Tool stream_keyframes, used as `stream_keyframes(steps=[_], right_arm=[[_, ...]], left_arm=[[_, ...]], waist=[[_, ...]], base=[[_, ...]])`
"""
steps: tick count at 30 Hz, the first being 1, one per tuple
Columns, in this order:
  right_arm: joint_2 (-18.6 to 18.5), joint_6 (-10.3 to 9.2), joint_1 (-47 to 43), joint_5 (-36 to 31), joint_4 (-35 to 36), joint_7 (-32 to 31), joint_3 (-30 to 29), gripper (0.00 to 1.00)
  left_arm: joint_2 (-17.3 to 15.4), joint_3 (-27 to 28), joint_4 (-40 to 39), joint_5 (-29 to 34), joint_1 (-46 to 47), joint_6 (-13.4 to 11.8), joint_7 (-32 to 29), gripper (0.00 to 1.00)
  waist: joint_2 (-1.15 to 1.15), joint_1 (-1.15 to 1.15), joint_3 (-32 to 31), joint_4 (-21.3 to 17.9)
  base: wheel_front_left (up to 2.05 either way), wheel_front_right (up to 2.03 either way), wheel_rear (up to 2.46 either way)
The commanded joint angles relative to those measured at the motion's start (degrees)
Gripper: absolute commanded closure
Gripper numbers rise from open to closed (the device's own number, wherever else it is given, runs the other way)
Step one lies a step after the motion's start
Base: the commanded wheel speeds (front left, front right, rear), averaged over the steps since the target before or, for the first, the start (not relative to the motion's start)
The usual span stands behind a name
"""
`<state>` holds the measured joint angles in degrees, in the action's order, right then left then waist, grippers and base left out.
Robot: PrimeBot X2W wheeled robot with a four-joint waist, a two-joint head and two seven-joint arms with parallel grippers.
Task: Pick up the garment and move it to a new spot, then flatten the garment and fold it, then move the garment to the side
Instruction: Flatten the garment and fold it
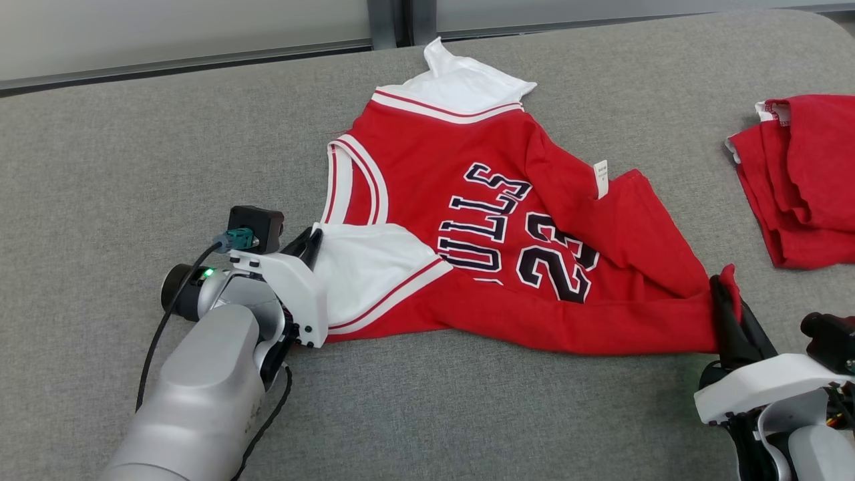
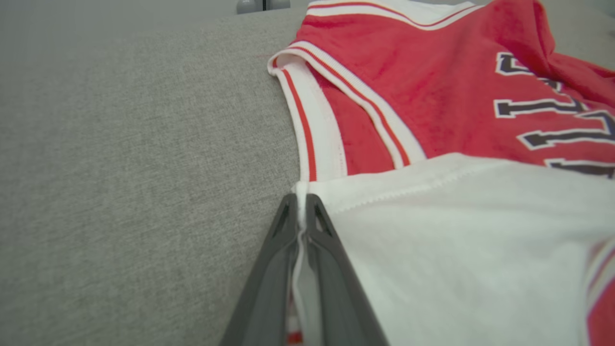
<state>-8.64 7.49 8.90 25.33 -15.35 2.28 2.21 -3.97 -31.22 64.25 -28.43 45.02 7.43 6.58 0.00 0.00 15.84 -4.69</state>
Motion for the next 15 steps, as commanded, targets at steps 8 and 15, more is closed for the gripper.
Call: stream_keyframes(steps=[8, 15], right_arm=[[-0.5, 0.0, 0.0, -0.4, -0.7, 1.0, -0.3, 1.0], [-3.5, 0.0, 1.7, -1.0, 0.9, 1.7, -0.4, 1.0]], left_arm=[[-0.7, -2.9, -2.3, -4.3, -0.6, 0.0, 3.7, 1.0], [-2.9, -3.8, -8.9, -6.6, -3.4, 0.0, 8.3, 1.0]], waist=[[0.0, 0.0, -0.9, 1.4], [0.0, 0.0, -5.4, 3.9]], base=[[0.0, 0.0, 0.0], [0.0, 0.0, 0.0]])
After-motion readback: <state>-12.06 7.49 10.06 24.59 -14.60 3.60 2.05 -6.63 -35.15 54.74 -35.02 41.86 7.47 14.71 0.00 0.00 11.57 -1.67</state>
